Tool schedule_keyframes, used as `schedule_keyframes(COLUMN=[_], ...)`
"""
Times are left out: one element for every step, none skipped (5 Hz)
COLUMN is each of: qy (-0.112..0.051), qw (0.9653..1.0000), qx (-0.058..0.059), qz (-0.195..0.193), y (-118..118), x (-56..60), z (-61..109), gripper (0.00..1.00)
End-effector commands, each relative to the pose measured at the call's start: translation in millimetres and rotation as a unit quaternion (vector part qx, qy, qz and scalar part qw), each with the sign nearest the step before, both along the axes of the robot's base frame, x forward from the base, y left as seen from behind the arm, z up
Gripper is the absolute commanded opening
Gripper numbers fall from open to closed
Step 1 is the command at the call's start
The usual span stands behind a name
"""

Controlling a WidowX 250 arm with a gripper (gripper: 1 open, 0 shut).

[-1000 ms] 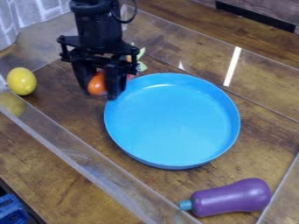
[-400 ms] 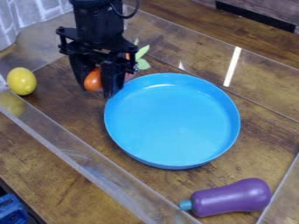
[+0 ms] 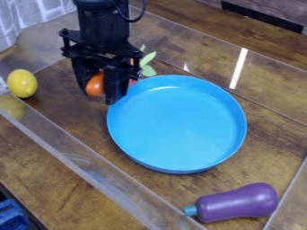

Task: Put the carrot on the blue tray

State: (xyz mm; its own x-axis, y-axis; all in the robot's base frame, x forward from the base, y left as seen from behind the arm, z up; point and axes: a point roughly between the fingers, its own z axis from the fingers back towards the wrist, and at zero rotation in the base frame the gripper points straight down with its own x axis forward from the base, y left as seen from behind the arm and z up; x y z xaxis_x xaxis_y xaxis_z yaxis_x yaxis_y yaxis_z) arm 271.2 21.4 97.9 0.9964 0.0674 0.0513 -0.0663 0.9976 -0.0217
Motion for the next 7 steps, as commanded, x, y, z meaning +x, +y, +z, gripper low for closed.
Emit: schedule_keyframes(qy=[-0.031,-0.029,-0.026,-0.024,-0.021,-0.024,-0.029], qw=[0.9993,0.9991,0.9988,0.9985,0.9983,0.9983,0.9982], qx=[0.006,0.007,0.009,0.011,0.013,0.010,0.007], qz=[-0.021,-0.031,-0.039,-0.048,-0.054,-0.053,-0.051], y=[-7.7,-12.1,-15.3,-18.5,-21.2,-31.7,-51.0], x=[2.9,0.8,-1.1,-2.6,-4.6,-3.2,0.9], z=[19.0,19.8,20.9,21.8,22.1,22.2,18.3], gripper=[0.00,0.00,0.00,0.00,0.00,0.00,0.00])
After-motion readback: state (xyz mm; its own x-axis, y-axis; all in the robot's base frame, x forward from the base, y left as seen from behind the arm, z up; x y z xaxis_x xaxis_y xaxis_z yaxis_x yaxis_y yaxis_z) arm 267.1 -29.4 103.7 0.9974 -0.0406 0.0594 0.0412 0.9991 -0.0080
